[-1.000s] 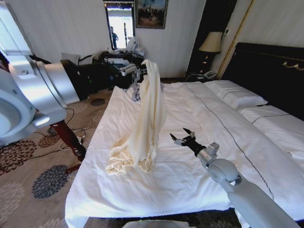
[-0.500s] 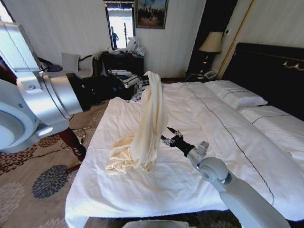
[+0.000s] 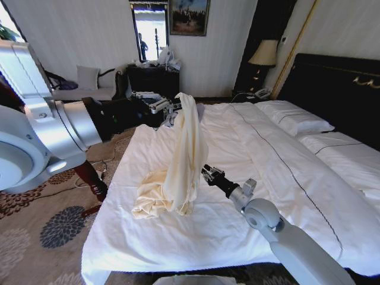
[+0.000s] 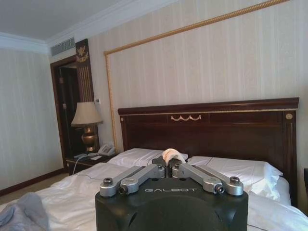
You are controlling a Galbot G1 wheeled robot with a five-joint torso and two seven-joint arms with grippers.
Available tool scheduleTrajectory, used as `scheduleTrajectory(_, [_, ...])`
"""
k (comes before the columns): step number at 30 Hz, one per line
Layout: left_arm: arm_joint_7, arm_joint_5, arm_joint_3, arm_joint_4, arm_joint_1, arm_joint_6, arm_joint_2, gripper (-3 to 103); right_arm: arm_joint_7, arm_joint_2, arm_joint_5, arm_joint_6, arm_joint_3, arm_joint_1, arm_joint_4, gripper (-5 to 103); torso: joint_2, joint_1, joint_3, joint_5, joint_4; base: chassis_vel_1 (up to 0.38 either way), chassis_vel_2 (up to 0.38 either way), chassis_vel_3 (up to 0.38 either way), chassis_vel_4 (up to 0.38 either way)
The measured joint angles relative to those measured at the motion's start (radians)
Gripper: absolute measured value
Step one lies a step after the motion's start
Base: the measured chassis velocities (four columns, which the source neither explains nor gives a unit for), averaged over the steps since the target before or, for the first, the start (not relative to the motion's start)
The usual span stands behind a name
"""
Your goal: Pick up the clothes from the bed and hang them on the clothes hanger.
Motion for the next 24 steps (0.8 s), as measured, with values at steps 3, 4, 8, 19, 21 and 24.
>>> scheduleTrajectory(3, [0.002,0.018,0.017,-0.002,0.0,0.0,-0.014,2,0.012,0.004,0.01,0.0,-0.002,-0.002,0.008,1,0.0,0.0,0.0,0.0,0.0,0.0,0.0,0.0,0.0])
scheduleTrajectory(4, [0.002,0.026,0.024,-0.003,-0.001,0.0,-0.02,2,0.018,0.004,0.02,0.0,-0.001,-0.003,0.011,1,0.0,0.0,0.0,0.0,0.0,0.0,0.0,0.0,0.0])
scheduleTrajectory(8, [0.002,0.051,0.048,-0.004,-0.013,-0.001,-0.044,2,0.041,0.003,0.049,0.002,0.028,-0.01,0.016,0,0.0,0.0,0.0,0.0001,0.0001,0.0,0.0,0.0,0.0])
scheduleTrajectory(19, [-0.012,0.079,0.077,-0.003,-0.05,-0.001,-0.144,2,0.072,-0.039,0.115,0.03,0.275,-0.087,-0.003,0,0.0,0.0,0.0,0.0,-0.0002,0.0,0.0,0.0,0.0])
scheduleTrajectory(21, [-0.015,0.09,0.09,-0.003,-0.055,-0.001,-0.158,2,0.078,-0.051,0.128,0.035,0.315,-0.104,-0.001,0,0.0,0.0,0.0,0.0002,-0.0002,0.0,0.0,0.0,0.0])
scheduleTrajectory(24, [-0.019,0.115,0.117,-0.003,-0.067,0.0,-0.183,2,0.085,-0.064,0.137,0.045,0.358,-0.129,0.007,0,0.0,0.0,0.0,0.0001,0.0001,0.0,0.0,0.0,0.0])
